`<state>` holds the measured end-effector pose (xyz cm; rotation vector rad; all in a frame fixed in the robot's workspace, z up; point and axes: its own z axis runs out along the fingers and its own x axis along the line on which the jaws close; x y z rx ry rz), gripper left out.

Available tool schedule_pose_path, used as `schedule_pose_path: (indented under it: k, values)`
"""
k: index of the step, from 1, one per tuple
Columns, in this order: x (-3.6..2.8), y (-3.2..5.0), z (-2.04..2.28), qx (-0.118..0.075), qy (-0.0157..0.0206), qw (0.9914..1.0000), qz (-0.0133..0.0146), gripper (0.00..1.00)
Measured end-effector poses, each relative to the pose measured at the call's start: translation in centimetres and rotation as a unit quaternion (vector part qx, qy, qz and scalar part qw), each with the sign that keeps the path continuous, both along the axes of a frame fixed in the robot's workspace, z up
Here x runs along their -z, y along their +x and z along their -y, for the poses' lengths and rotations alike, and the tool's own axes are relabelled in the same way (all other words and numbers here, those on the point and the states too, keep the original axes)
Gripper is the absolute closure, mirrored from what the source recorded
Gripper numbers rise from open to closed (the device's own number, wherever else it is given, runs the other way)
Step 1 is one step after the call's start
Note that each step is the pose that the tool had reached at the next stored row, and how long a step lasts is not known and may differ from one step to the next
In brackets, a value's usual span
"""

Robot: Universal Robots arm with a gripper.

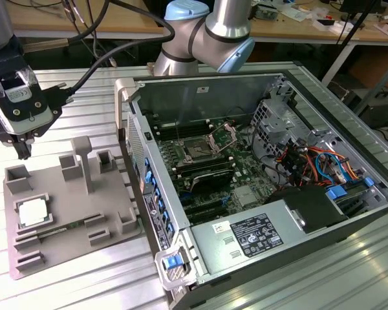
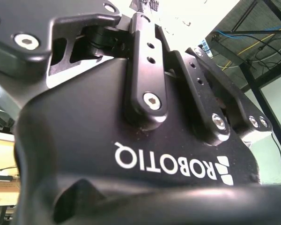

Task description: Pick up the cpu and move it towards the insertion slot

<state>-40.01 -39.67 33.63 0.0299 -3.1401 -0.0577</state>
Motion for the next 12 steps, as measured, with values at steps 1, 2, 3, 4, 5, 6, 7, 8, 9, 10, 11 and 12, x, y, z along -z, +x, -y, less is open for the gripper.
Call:
schedule_pose_path:
  k: [1, 2, 3, 4, 5, 6, 7, 8, 9, 10, 11, 12]
  values:
    - [0.01, 0.00, 0.00, 0.000, 0.0000, 1.00000, 0.0000, 0.89]
    - [0.03, 0.00, 0.00, 0.000, 0.0000, 1.00000, 0.0000, 0.89]
    - [0.06, 0.00, 0.00, 0.000, 0.0000, 1.00000, 0.0000, 0.89]
    - [0.09, 0.00, 0.00, 0.000, 0.0000, 1.00000, 0.0000, 0.89]
    - [0.12, 0.00, 0.00, 0.000, 0.0000, 1.00000, 0.0000, 0.89]
    - [0.13, 0.00, 0.00, 0.000, 0.0000, 1.00000, 0.0000, 0.89]
    - [0.16, 0.00, 0.00, 0.000, 0.0000, 1.00000, 0.0000, 0.89]
    - [0.17, 0.00, 0.00, 0.000, 0.0000, 1.00000, -0.0001, 0.89]
    - [0.22, 0.00, 0.00, 0.000, 0.0000, 1.00000, 0.0000, 0.89]
    - [0.30, 0.00, 0.00, 0.000, 0.0000, 1.00000, 0.0000, 0.89]
    - [0.31, 0.00, 0.00, 0.000, 0.0000, 1.00000, 0.0000, 0.89]
    - [0.33, 0.00, 0.00, 0.000, 0.0000, 1.00000, 0.0000, 0.89]
